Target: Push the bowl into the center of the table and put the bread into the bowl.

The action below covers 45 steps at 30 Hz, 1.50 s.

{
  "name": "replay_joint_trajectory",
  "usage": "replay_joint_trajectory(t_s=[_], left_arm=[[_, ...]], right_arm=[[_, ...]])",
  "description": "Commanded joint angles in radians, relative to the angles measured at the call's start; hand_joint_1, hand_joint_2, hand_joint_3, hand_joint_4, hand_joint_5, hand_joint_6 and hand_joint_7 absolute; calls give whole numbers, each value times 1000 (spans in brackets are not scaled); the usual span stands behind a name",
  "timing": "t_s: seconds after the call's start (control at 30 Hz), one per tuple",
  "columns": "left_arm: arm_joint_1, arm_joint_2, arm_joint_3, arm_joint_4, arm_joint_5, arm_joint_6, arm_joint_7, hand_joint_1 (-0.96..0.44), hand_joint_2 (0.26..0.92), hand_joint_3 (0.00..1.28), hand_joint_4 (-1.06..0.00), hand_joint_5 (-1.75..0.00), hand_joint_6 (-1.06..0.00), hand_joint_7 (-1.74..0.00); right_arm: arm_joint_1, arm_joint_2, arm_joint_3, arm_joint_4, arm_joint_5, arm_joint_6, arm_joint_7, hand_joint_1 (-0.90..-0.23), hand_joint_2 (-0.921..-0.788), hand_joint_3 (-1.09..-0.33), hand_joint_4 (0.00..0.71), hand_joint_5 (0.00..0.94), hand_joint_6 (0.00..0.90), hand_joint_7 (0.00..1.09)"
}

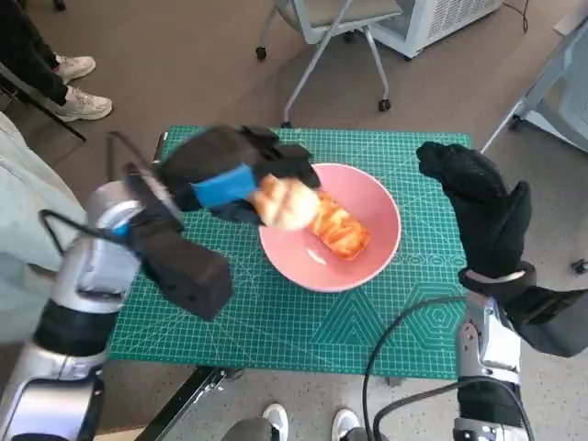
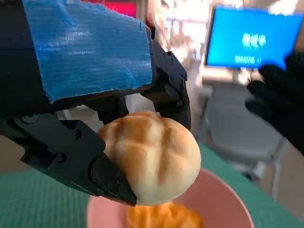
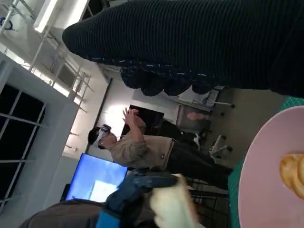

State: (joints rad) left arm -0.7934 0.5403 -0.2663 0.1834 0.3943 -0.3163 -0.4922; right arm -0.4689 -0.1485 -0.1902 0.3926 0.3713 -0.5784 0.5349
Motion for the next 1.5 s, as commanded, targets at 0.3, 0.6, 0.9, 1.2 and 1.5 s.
replay_joint_trajectory(t_s=[0.3,0.6,0.9,1.2,1.5], left_arm=[[-17,-46,-72,84,10,72,-114,39,842,77,-444,-230,-454,-302],[-7,-38,-45,50,-29,77,-156,-64,812,13,-312,-8,-425,-26],[19,-41,48,20,-113,31,-105,-125,804,4,-266,0,-434,-13],[55,-92,187,21,-337,-51,-67,-121,836,18,-247,-1,-441,-15],[78,-192,316,45,-537,-145,5,-229,873,42,-232,-1,-421,-14]], right_arm=[[36,1,-3,-8,-8,-1,-11,-695,-921,-801,178,2,-1,533],[38,-2,-5,-16,-16,-1,-26,-695,-921,-798,180,2,1,534],[19,-2,-5,-12,-23,4,-37,-697,-921,-795,182,3,2,535],[-10,-13,-6,-32,-20,33,-50,-705,-921,-778,193,7,19,520],[-58,-22,2,-116,-34,99,-95,-718,-921,-770,203,5,45,462]])
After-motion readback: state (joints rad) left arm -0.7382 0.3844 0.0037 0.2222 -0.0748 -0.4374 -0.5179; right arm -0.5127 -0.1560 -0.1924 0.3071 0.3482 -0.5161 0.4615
